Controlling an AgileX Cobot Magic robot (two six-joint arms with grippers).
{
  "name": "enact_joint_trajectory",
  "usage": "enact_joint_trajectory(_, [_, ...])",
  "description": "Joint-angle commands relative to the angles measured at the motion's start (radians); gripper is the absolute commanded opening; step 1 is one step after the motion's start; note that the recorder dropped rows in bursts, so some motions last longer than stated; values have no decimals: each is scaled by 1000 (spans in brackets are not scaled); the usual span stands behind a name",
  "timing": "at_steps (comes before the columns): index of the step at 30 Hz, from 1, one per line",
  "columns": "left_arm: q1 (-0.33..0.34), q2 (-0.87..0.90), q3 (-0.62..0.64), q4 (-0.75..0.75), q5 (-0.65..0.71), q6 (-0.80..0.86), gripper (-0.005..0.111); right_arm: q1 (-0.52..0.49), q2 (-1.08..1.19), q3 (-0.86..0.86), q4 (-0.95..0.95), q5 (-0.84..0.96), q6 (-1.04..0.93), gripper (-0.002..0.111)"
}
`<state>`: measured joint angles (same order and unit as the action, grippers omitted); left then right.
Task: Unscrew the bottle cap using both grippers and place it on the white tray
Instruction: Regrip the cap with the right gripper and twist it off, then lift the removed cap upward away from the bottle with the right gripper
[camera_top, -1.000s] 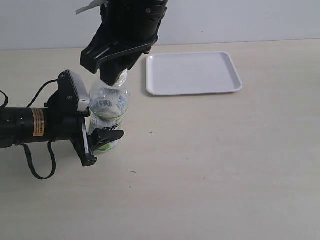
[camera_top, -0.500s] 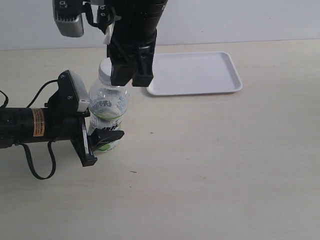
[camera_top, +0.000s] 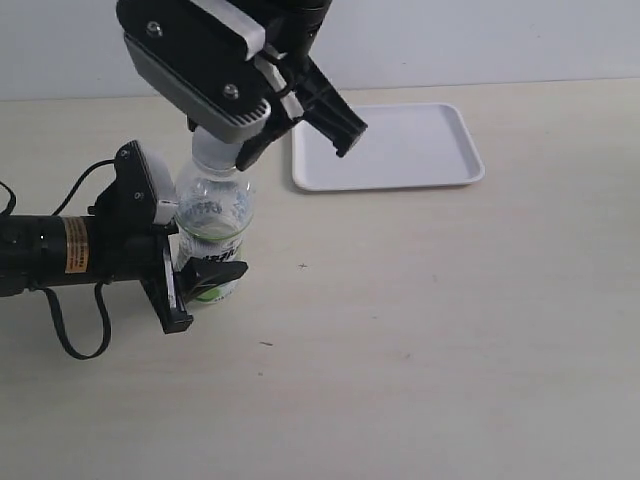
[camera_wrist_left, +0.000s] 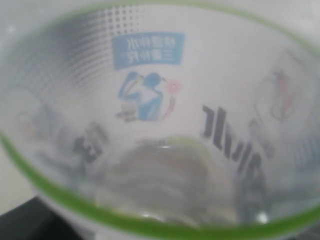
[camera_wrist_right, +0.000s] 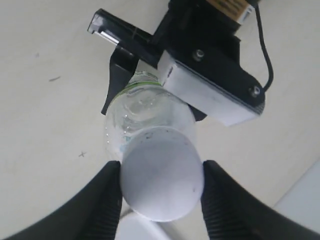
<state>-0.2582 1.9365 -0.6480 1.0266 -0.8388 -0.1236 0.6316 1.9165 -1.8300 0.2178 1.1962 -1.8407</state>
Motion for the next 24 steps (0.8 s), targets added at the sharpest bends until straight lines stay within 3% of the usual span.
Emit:
enact_joint_trajectory(1, [-3,-9,-6,-20,-39,-10,0,3,27,-3,59,-12,-277,0])
enact_joint_trajectory(7, [-3,-9,-6,-21,-64,-15,0,3,45,-3,62,-104,-277,0])
enact_joint_trajectory(16, [-3,-7,-6,-71,-117,-42,0,3,-38,-3,139,-101,-213,0])
enact_joint_trajectory(20, [-3,-5,-6,-73,-141,-44,0,3,-117,-3,170,-119,8,0])
enact_joint_trajectory(24, [-3,-5,-6,-108,-143,-48,0,3,-199,-3,31,-194,471,0])
